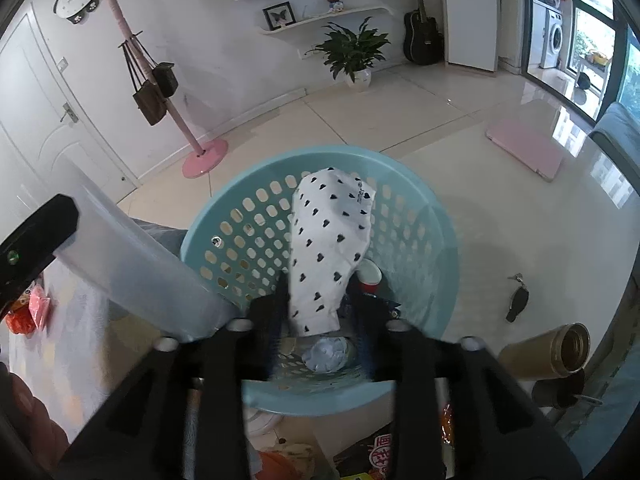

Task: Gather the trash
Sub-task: 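Release the clear bottle into the teal basket with left while right releases the pouch, then grasp the blue box with left while right grasps the pink packet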

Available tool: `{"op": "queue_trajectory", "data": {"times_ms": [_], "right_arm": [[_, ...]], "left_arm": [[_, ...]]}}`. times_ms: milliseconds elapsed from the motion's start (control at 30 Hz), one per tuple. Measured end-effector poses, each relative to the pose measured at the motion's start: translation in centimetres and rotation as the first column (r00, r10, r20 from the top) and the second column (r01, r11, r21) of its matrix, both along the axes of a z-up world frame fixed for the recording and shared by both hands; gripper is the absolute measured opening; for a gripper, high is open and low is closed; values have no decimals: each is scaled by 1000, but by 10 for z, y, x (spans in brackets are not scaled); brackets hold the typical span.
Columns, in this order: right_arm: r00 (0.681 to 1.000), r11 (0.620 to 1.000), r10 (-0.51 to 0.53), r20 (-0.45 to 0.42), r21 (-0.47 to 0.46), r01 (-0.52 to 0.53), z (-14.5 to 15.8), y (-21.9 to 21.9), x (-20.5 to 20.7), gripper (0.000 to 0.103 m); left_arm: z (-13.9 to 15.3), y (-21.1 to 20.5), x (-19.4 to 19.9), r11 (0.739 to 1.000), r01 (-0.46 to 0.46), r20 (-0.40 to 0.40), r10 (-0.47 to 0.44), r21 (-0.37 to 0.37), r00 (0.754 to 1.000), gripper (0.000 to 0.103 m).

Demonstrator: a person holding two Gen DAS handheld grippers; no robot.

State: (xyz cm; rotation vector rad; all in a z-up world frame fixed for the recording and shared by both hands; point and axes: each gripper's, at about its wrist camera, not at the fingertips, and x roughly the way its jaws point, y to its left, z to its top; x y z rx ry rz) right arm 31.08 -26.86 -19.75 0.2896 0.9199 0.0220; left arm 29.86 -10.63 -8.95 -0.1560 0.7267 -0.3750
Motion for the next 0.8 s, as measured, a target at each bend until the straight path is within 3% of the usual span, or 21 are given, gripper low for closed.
{"op": "queue_trajectory", "data": {"times_ms": [33,333,633,800], "right_arm": [[1000,1000,-6,11,-1,6,2,0,-2,48],[998,1000,16,64,-8,-16,29,15,-16,48],[978,991,137,156,-27,-134,74,78,-37,48],[951,971,240,197,-47,-235,89,127,-46,48]], "left_arm": [[2,4,-1,1000,-3,3,3,-3,1000,62],[28,42,-19,998,-45,56,47,-37,997,62],[63,101,-62,990,-121,140,130,-71,982,62],[76,146,-86,977,-201,172,211,-74,962,64]]}}
